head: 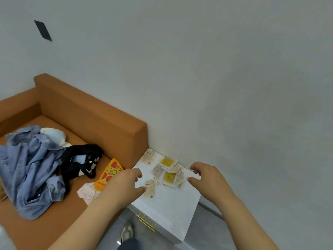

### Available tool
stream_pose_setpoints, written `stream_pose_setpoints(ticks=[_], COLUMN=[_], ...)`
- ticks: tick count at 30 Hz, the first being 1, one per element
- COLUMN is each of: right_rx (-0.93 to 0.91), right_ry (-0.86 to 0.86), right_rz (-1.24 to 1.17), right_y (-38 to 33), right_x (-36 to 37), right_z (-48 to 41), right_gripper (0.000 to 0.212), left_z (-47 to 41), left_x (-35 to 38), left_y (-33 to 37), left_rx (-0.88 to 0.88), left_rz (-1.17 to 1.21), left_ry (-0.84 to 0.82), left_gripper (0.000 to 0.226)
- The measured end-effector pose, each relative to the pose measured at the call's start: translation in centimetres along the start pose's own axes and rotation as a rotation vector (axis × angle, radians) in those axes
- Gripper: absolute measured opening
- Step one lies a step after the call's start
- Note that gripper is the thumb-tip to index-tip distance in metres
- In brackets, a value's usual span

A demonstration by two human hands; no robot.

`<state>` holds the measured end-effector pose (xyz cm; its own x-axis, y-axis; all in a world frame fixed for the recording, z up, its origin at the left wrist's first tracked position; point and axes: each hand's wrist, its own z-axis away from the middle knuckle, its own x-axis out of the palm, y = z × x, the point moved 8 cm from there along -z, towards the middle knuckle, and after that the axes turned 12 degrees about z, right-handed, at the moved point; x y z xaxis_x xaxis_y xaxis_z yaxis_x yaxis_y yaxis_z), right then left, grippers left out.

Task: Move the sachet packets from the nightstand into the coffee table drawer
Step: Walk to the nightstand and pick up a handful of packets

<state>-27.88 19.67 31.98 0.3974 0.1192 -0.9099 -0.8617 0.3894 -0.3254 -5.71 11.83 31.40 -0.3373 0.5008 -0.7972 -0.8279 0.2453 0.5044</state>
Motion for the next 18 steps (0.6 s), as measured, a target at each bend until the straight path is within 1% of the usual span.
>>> stream_pose_setpoints(ticks=[4, 10, 14, 18], right_rx=[0.081, 0.213, 0.326, 0.408], right_ry=[-0.028, -0.144, -0.193, -0.224], right_rz=[-0.005, 0.021, 0.019, 0.012], right_y=[-0.8, -2.2, -1.8, -0.4], right_x=[1.3, 5.4, 8.2, 11.1], right_z=[-4.2, -9.4, -12.3, -15.4], right_gripper=[0.032, 0.037, 0.037, 0.038], left_z=[-6.1, -15.5, -20.5, -24.5], left_x=[-1.0, -1.3, 0.8, 4.3], left_y=[-2.3, -7.3, -10.0, -11.5], left_rx=[0.043, 0.076, 0.101, 0.120], left_rz=[-0.037, -0.086, -0.120, -0.154], left_ry=[-0.074, -0.215, -0.325, -0.391], left_gripper=[0.043, 0.037, 0.044, 0.049])
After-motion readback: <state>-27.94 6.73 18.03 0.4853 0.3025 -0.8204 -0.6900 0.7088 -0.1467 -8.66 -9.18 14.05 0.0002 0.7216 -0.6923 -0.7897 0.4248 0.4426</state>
